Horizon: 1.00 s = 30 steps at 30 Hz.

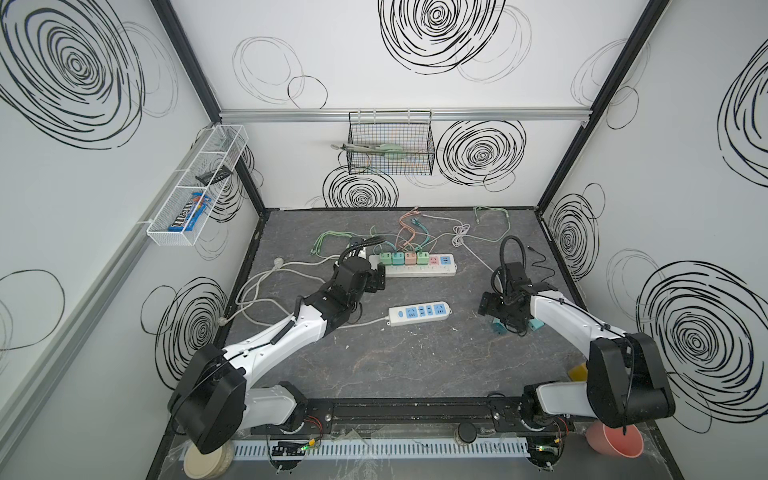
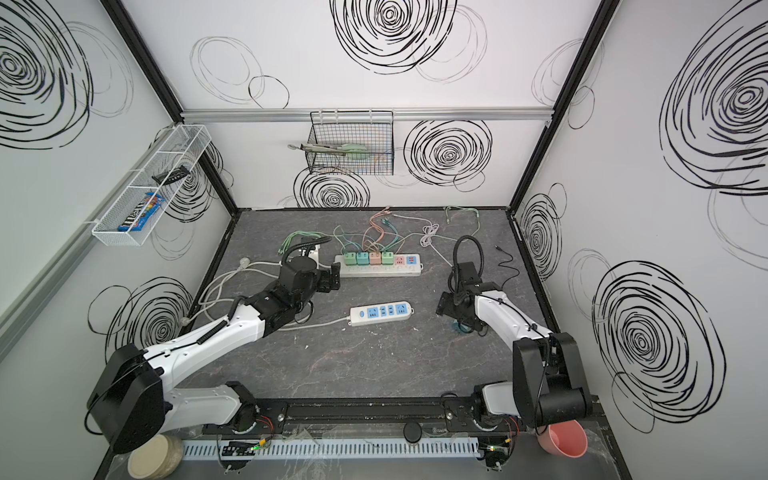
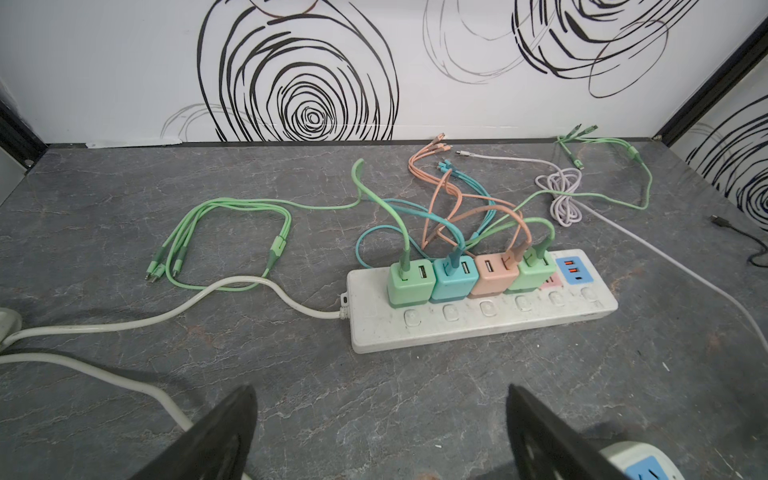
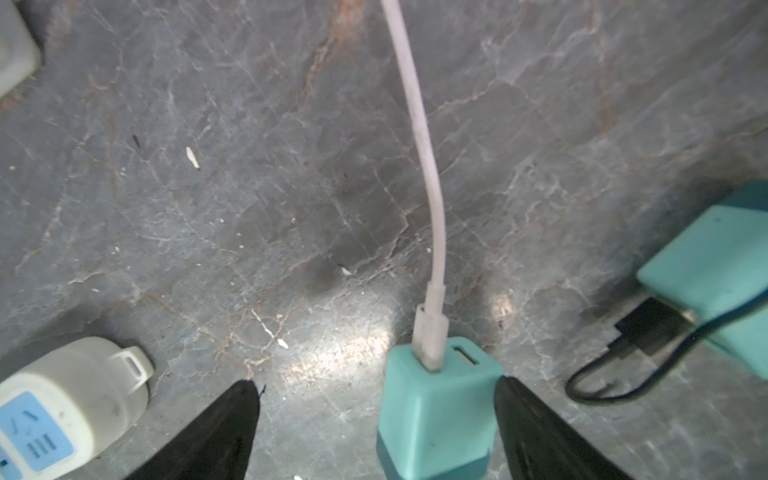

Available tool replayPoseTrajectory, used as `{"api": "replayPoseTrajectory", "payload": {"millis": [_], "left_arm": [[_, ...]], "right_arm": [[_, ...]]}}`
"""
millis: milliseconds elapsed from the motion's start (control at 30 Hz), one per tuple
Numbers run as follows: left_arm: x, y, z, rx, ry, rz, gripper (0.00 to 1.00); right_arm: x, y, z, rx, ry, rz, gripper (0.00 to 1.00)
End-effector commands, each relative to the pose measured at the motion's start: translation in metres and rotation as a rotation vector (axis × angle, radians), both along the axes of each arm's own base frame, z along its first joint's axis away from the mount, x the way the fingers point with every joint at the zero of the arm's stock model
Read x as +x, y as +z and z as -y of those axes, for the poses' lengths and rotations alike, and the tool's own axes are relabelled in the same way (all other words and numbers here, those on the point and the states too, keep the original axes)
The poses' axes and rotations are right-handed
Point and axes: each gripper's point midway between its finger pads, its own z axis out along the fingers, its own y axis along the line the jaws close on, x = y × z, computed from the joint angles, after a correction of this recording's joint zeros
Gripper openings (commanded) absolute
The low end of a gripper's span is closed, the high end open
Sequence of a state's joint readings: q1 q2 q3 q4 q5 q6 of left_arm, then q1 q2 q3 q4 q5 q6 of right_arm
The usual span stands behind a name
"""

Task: Insert the plug
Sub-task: 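Lower the right gripper around the teal charger body, then close the right gripper on the teal charger and lift it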

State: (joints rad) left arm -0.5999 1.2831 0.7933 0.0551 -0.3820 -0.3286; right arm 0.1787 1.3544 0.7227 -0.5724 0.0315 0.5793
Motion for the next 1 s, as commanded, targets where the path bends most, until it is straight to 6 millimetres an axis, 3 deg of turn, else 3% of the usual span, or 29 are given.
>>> {"api": "replayPoseTrajectory", "payload": {"millis": [0,267,967], "left_arm": [[0.005,0.003,0.0,-0.013,0.002,0.025,0.96],[0.007,0.001,0.003,-0.027,-0.009,0.019,0.96],[0.006,0.001,0.002,-0.027,-0.008,0.018,0.96]], "right_arm": [[-0.019,-0.013,0.008,-0.045,-0.02,-0.065,0.9],[-0.03,-0.025,0.005,-0.023,-0.015,-0.106,0.73],[-0.034,-0.025,0.002,-0.058,-0.002,-0.102,0.55]]}}
